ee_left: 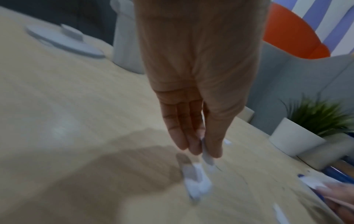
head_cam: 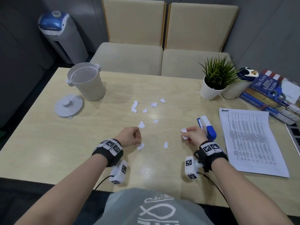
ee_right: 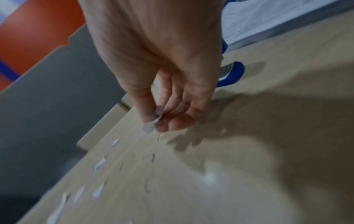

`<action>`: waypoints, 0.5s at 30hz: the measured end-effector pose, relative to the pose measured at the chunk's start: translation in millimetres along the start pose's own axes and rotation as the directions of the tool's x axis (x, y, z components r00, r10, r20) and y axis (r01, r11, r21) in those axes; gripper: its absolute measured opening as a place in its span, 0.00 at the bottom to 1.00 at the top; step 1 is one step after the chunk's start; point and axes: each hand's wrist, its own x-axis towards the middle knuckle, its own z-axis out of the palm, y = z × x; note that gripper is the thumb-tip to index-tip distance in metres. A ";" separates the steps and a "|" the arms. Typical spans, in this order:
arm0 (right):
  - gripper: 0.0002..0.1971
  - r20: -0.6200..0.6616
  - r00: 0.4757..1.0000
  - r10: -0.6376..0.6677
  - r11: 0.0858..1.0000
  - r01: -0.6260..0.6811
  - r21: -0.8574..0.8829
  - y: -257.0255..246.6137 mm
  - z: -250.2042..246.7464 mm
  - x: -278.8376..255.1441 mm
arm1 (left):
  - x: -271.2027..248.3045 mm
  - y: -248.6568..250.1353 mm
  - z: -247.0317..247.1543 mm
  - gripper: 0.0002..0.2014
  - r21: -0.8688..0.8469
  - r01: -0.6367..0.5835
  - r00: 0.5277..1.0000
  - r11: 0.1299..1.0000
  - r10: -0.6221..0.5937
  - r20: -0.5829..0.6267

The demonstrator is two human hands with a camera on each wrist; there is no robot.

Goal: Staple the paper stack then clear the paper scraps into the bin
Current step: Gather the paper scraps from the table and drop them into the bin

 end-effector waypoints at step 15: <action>0.09 0.246 0.950 -0.193 0.749 0.304 -0.589 19.9 61.6 -15.4 | 13.1 -4.4 22.0 0.19 0.167 0.052 0.999 0.985 -0.050 -0.022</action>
